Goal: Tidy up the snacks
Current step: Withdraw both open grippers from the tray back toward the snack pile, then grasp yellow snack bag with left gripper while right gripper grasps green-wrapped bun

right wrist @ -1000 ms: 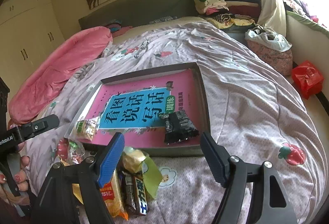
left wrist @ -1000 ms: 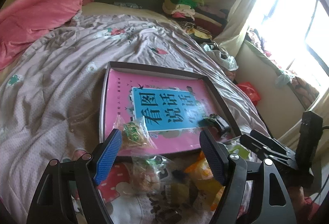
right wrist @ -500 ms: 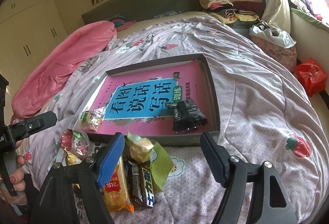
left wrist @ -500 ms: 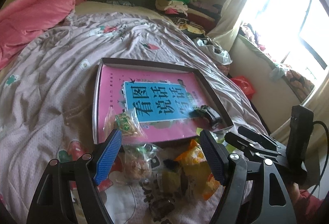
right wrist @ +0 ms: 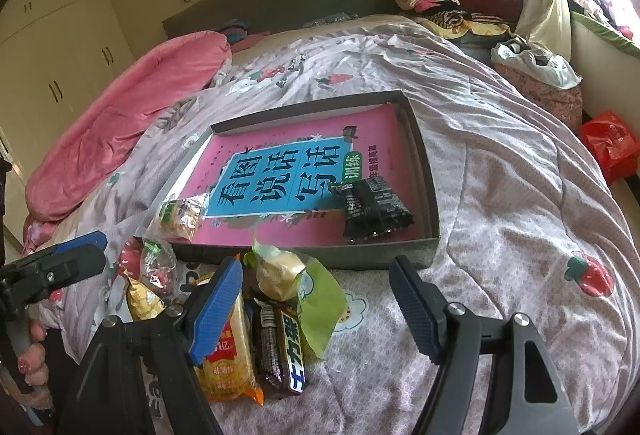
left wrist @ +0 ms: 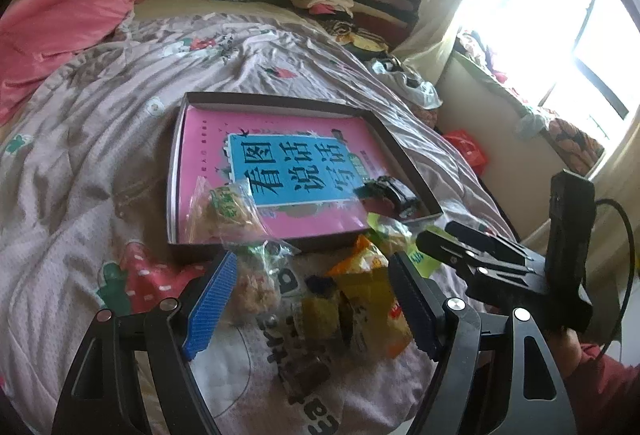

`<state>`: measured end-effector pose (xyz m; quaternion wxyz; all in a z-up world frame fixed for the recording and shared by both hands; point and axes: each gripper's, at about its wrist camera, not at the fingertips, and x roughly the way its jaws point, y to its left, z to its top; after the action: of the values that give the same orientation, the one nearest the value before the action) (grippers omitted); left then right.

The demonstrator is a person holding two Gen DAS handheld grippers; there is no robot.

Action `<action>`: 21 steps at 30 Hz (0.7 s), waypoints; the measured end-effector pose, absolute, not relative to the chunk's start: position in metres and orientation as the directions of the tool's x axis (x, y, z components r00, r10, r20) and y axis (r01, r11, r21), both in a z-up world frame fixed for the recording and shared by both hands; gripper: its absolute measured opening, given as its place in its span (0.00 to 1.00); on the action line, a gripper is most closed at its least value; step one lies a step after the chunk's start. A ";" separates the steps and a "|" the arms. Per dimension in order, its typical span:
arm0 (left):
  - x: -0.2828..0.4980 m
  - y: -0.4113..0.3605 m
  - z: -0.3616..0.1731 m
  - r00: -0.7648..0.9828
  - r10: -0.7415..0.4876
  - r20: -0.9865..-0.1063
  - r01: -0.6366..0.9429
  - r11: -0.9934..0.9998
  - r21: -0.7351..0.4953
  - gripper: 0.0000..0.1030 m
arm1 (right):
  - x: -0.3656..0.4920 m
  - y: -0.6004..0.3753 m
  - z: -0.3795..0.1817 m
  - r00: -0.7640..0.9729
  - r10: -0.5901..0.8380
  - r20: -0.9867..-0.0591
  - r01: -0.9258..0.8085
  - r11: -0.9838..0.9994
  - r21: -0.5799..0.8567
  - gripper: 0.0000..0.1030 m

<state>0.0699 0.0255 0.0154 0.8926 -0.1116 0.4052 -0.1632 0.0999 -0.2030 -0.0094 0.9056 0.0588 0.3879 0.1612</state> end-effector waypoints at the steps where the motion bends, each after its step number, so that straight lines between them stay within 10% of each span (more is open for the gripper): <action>1: 0.069 0.025 0.015 0.615 -0.384 -0.688 0.204 0.921 -0.332 0.77 | 0.099 -0.203 -0.009 0.646 0.339 -0.684 -0.247 0.941 0.232 0.73; 21: 0.063 0.010 0.003 0.555 -0.441 -0.706 0.252 0.897 -0.362 0.77 | 0.098 -0.199 -0.018 0.625 0.354 -0.696 -0.268 0.934 0.235 0.73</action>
<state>0.0633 0.0097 0.0026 0.8748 -0.1103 0.4282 -0.1979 0.0984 -0.1993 -0.0177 0.8996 0.0543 0.3973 0.1727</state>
